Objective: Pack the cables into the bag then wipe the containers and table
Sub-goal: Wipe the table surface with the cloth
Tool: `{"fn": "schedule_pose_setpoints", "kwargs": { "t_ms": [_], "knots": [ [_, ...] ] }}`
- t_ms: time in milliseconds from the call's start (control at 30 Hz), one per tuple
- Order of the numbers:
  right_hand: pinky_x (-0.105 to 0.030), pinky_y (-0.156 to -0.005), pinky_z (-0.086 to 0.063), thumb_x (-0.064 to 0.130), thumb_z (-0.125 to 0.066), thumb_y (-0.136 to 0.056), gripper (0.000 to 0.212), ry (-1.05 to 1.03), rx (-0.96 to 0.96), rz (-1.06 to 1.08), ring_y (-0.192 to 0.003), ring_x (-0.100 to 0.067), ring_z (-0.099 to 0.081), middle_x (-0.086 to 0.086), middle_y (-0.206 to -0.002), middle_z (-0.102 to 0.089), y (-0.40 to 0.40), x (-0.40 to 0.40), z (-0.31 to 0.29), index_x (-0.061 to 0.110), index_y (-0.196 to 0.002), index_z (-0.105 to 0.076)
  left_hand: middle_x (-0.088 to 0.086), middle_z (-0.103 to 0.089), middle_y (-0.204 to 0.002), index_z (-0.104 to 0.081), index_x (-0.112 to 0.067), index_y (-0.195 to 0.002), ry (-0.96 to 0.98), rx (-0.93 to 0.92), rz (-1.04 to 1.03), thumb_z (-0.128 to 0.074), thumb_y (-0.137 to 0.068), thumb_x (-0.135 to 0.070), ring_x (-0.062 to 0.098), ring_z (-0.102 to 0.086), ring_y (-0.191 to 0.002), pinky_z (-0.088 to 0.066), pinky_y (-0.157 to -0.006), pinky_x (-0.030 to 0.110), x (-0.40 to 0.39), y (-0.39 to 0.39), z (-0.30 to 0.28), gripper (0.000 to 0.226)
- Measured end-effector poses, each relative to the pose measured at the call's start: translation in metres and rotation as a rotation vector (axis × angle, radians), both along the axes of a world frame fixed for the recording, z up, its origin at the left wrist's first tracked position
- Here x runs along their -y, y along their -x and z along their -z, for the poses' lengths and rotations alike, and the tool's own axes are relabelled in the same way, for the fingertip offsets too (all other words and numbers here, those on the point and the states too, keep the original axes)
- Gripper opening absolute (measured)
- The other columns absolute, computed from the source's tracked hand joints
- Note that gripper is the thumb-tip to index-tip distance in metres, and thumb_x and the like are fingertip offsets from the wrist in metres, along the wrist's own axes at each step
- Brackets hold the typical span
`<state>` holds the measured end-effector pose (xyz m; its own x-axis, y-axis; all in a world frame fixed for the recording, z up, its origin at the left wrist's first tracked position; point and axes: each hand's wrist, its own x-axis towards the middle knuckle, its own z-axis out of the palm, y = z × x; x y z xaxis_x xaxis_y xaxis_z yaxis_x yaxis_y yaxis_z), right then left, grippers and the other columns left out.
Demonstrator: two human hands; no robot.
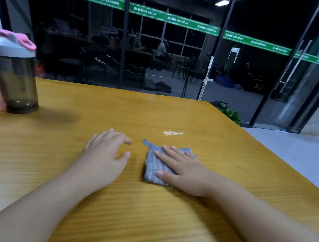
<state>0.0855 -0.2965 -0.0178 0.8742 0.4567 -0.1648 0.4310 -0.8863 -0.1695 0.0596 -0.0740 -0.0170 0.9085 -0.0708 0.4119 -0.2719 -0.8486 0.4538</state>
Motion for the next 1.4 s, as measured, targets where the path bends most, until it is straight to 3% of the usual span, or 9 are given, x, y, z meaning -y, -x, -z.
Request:
{"fn": "schedule_pose_setpoints", "kwargs": {
  "t_ms": [100, 200, 367, 600, 700, 800, 967, 1133, 1400],
  "knots": [
    [-0.034, -0.117, 0.008, 0.065, -0.024, -0.092, 0.063, 0.004, -0.003, 0.102, -0.143, -0.001, 0.013, 0.021, -0.156, 0.008, 0.014, 0.025, 0.000, 0.047, -0.148, -0.002, -0.009, -0.054, -0.122, -0.061, -0.026, -0.108, 0.132, -0.050, 0.085, -0.055, -0.091, -0.021, 0.012, -0.039, -0.128, -0.026, -0.095, 0.017, -0.016, 0.010, 0.001, 0.019],
    [-0.038, -0.118, 0.005, 0.067, -0.022, -0.091, 0.063, 0.020, 0.004, 0.270, -0.144, -0.003, 0.010, 0.021, -0.157, 0.007, 0.010, 0.056, 0.004, 0.048, -0.147, -0.002, -0.010, -0.059, -0.106, -0.064, -0.024, -0.097, 0.203, -0.028, 0.117, -0.057, -0.089, -0.018, 0.007, -0.051, -0.097, -0.029, -0.072, 0.001, -0.028, 0.014, 0.000, 0.013],
    [-0.045, -0.117, -0.001, 0.067, -0.016, -0.093, 0.066, 0.088, 0.037, 0.563, -0.147, -0.014, 0.003, 0.011, -0.160, 0.003, -0.038, 0.090, 0.005, 0.039, -0.151, -0.004, -0.015, -0.057, -0.098, -0.061, -0.035, -0.084, 0.244, -0.072, 0.100, -0.056, -0.090, -0.021, 0.004, -0.051, -0.088, -0.031, -0.068, 0.000, -0.043, 0.013, 0.003, 0.016],
    [-0.053, -0.116, -0.003, 0.064, -0.014, -0.094, 0.067, 0.081, 0.045, 0.768, -0.147, -0.025, 0.002, 0.002, -0.161, 0.002, -0.110, 0.058, 0.006, 0.032, -0.152, -0.006, -0.014, -0.056, -0.100, -0.064, -0.029, -0.095, 0.261, -0.049, 0.065, -0.052, -0.091, -0.023, 0.005, -0.052, -0.079, -0.033, -0.062, 0.002, -0.036, 0.010, 0.003, 0.013],
    [-0.054, -0.116, -0.002, 0.063, -0.014, -0.094, 0.066, 0.063, 0.043, 0.761, -0.147, -0.025, 0.003, 0.001, -0.161, 0.003, -0.125, 0.038, 0.006, 0.032, -0.152, -0.006, -0.018, -0.053, -0.105, -0.063, -0.030, -0.095, 0.241, -0.036, 0.086, -0.051, -0.092, -0.024, -0.004, -0.050, -0.082, -0.033, -0.066, 0.000, -0.032, 0.009, 0.004, 0.014],
    [-0.054, -0.116, -0.001, 0.061, -0.013, -0.095, 0.064, 0.058, 0.058, 0.710, -0.147, -0.025, 0.003, 0.001, -0.161, 0.002, -0.132, 0.019, 0.006, 0.032, -0.152, -0.007, -0.019, -0.054, -0.107, -0.062, -0.032, -0.094, 0.228, -0.045, 0.107, -0.051, -0.091, -0.025, 0.004, -0.054, -0.087, -0.035, -0.070, 0.005, -0.026, 0.007, 0.007, 0.013],
    [-0.052, -0.117, 0.001, 0.061, -0.013, -0.095, 0.064, 0.051, 0.058, 0.634, -0.147, -0.024, 0.006, 0.002, -0.161, 0.004, -0.131, -0.006, 0.008, 0.032, -0.152, -0.005, -0.021, -0.055, -0.103, -0.060, -0.038, -0.087, 0.251, -0.101, 0.157, -0.052, -0.091, -0.026, -0.006, -0.049, -0.089, -0.034, -0.069, 0.003, -0.017, 0.008, 0.013, 0.015],
    [-0.052, -0.117, 0.003, 0.061, -0.012, -0.095, 0.064, 0.041, 0.059, 0.566, -0.147, -0.024, 0.007, 0.002, -0.160, 0.005, -0.124, -0.028, 0.008, 0.033, -0.152, -0.004, -0.022, -0.056, -0.103, -0.062, -0.036, -0.087, 0.294, -0.077, 0.166, -0.053, -0.090, -0.024, 0.002, -0.056, -0.090, -0.037, -0.073, 0.008, -0.018, 0.010, 0.009, 0.015],
    [-0.052, -0.116, 0.003, 0.063, -0.013, -0.094, 0.065, 0.038, 0.070, 0.433, -0.147, -0.024, 0.007, 0.002, -0.160, 0.004, -0.111, -0.059, 0.011, 0.033, -0.151, -0.004, -0.021, -0.058, -0.104, -0.064, -0.036, -0.083, 0.352, -0.031, 0.194, -0.056, -0.088, -0.016, -0.003, -0.053, -0.099, -0.035, -0.082, 0.006, -0.024, 0.010, 0.009, 0.022]
  ]
}}
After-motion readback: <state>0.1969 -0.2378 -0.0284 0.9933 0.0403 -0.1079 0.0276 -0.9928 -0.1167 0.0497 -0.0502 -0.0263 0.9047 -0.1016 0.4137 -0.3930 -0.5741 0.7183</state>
